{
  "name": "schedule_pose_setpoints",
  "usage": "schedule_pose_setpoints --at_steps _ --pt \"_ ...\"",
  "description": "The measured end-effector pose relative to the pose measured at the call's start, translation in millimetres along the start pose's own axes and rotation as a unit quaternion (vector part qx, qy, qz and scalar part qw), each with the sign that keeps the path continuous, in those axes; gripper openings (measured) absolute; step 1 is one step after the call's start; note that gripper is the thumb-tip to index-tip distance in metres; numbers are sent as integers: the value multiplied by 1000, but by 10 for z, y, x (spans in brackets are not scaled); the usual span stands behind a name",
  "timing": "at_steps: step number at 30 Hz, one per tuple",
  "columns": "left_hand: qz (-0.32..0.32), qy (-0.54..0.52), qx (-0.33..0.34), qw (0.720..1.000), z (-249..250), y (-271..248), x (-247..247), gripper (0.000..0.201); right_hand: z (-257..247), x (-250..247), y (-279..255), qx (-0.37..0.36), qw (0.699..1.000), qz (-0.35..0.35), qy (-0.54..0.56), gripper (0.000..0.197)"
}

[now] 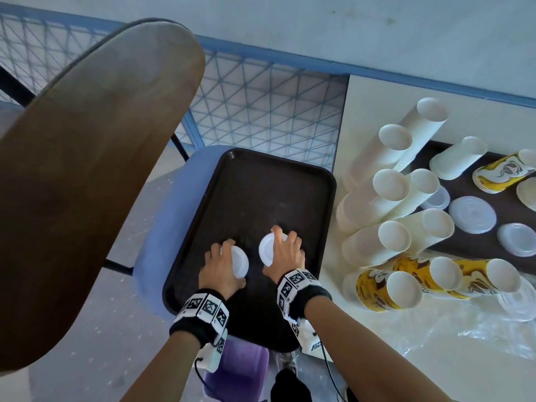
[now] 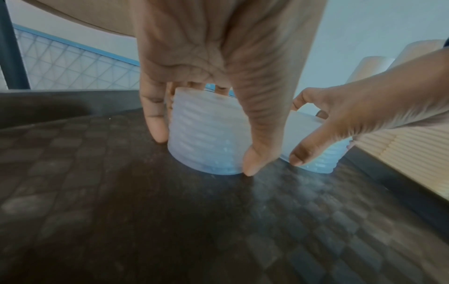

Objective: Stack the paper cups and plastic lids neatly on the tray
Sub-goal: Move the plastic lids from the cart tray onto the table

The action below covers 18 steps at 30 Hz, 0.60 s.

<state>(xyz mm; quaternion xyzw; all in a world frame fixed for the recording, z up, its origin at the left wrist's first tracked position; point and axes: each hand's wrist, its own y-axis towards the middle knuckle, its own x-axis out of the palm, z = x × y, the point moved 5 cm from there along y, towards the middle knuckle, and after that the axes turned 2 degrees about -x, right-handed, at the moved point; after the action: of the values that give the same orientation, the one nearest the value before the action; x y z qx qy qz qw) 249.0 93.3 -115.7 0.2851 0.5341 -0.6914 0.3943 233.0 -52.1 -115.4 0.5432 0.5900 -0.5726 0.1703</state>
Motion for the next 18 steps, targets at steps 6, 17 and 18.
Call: schedule_pose_setpoints --at_steps 6,17,18 --pt "13 -9 -22 1000 12 -53 29 89 -1 31 -83 4 1000 1 -29 90" --pt "51 -88 -39 994 -80 -205 -135 86 -174 -219 -300 -20 998 23 48 92" --pt "67 -99 -36 992 -97 -212 -223 86 -233 -302 -332 -29 997 30 66 92"
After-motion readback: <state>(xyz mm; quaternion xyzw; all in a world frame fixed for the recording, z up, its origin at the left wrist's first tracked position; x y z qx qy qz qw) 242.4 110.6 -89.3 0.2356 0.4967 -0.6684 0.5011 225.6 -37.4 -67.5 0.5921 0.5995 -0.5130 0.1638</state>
